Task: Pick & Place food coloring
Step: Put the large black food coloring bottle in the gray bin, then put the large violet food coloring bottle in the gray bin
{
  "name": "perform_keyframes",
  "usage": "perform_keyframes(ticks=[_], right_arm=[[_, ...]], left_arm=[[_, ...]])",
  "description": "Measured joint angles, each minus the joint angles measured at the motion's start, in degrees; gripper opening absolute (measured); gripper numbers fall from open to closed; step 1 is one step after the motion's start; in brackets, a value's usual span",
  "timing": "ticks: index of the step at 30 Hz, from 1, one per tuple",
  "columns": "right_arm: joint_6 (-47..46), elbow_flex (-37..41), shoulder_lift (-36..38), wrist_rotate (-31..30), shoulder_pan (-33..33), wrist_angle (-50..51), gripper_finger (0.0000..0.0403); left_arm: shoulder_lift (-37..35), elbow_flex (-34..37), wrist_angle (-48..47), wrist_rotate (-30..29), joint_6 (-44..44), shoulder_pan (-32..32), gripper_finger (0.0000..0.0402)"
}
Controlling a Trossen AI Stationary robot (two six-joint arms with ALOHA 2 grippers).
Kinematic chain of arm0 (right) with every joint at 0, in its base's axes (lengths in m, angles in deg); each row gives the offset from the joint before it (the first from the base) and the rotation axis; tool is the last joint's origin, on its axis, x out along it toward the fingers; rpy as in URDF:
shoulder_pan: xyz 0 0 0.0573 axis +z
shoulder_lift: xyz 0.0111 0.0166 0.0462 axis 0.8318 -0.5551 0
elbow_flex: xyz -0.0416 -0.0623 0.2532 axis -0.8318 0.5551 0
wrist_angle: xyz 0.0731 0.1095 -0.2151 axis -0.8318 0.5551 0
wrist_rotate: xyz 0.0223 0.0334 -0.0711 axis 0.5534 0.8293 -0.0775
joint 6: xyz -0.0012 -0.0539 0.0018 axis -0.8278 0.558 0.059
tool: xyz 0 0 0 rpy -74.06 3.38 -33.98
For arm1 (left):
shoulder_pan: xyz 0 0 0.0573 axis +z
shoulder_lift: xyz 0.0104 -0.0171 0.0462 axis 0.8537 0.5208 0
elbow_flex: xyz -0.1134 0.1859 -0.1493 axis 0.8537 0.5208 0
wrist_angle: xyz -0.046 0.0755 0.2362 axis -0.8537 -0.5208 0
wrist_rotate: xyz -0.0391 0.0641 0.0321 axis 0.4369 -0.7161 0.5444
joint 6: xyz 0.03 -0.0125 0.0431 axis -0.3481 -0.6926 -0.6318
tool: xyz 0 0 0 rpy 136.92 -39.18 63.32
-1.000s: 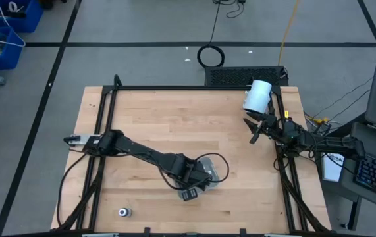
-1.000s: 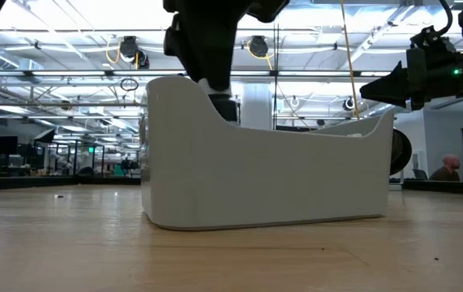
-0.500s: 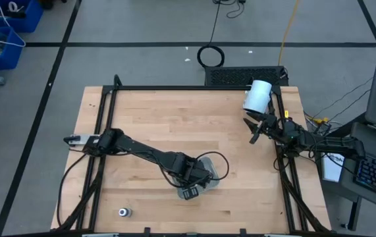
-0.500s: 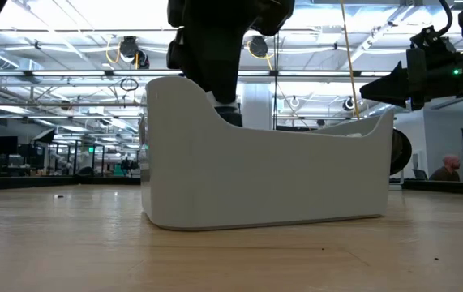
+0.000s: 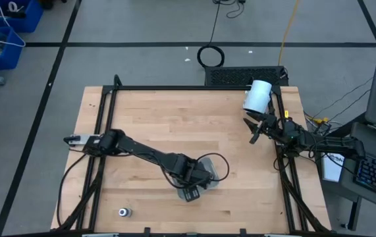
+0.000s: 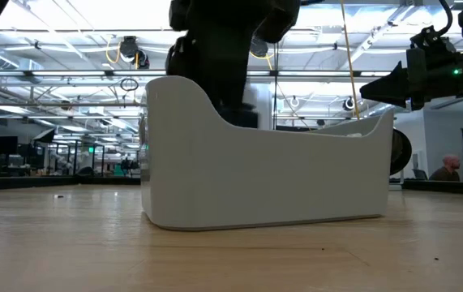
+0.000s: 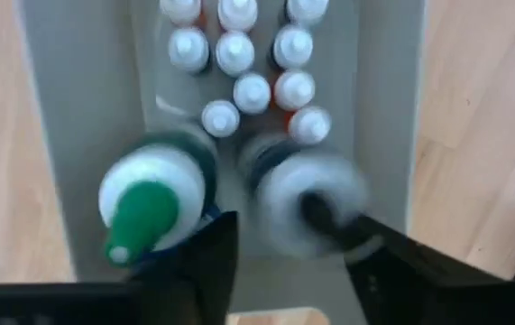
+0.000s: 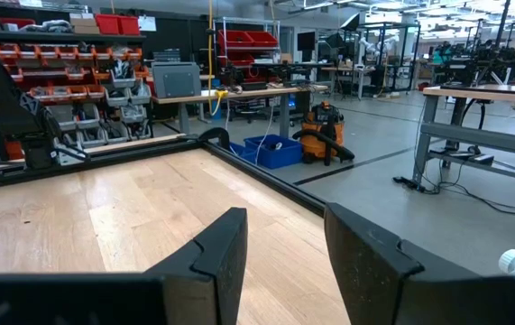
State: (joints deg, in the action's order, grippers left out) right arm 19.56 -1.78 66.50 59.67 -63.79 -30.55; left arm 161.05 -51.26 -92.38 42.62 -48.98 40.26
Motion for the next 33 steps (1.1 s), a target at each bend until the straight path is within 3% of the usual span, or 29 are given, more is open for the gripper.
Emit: perform_keyframes(ticks=[4, 9, 27, 33], right_arm=[[0.0, 0.0, 0.0, 0.0, 0.0, 0.0, 0.0141], [0.0, 0.0, 0.0, 0.0, 0.0, 0.0, 0.0141], [0.0, 0.0, 0.0, 0.0, 0.0, 0.0, 0.0141], [0.0, 0.0, 0.0, 0.0, 0.0, -0.1, 0.0141]], left_arm=[[0.1, 0.1, 0.0, 0.0, 0.2, -0.1, 0.0253], [0.0, 0.1, 0.1, -0.1, 1.5, 0.0, 0.0291], [-4.6, -0.5, 1.2, -0.9, 4.4, -1.8, 0.0298], [-9.7, -0.5, -7.7, 2.7, 11.1, -4.7, 0.0298]])
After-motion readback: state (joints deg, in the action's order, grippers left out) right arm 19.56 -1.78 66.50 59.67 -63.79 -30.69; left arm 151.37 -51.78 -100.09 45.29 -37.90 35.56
